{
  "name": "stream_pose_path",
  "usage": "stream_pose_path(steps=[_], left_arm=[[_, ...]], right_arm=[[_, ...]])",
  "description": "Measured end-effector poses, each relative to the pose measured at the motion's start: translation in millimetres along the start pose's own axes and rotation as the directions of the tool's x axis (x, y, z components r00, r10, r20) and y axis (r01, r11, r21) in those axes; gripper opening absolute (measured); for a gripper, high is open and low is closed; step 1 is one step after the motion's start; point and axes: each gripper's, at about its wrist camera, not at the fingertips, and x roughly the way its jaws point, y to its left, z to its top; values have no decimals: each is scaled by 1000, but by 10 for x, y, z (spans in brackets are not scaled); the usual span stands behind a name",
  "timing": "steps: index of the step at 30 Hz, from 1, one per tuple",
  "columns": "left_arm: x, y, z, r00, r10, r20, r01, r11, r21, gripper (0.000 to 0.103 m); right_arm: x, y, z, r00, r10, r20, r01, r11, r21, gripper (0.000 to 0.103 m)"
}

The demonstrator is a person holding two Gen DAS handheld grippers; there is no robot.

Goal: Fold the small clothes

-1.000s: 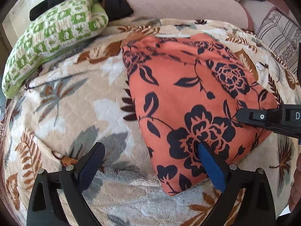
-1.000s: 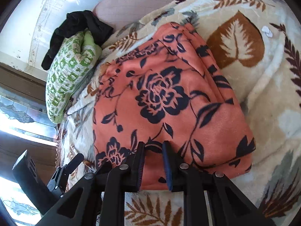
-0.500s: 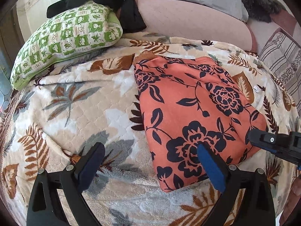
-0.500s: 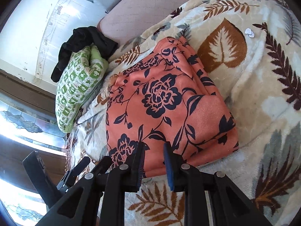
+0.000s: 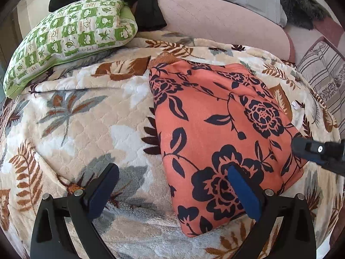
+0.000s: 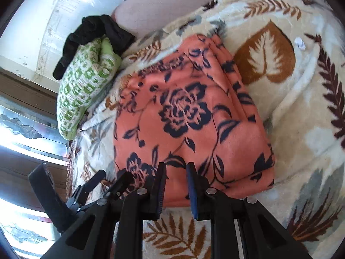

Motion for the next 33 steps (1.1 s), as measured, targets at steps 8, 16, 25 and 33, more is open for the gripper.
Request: stream_pose_path(steps=[8, 16, 25, 33], left_arm=[[93, 180, 62, 998, 68, -15, -67, 998, 16, 101], [146, 232, 85, 999, -3, -37, 4, 1000, 11, 102], [134, 460, 134, 963, -266, -47, 258, 956, -137, 101], [330, 496, 165, 895, -442, -64, 410, 869, -275, 101]], right_arm=[[152, 196, 507, 990, 67, 121, -64, 997, -33, 22], [699, 199, 443, 998, -63, 11, 64, 997, -43, 22], [-108, -197, 466, 974, 41, 222, -37, 999, -20, 94], [-34, -826, 573, 979, 153, 133, -168, 980, 110, 94]])
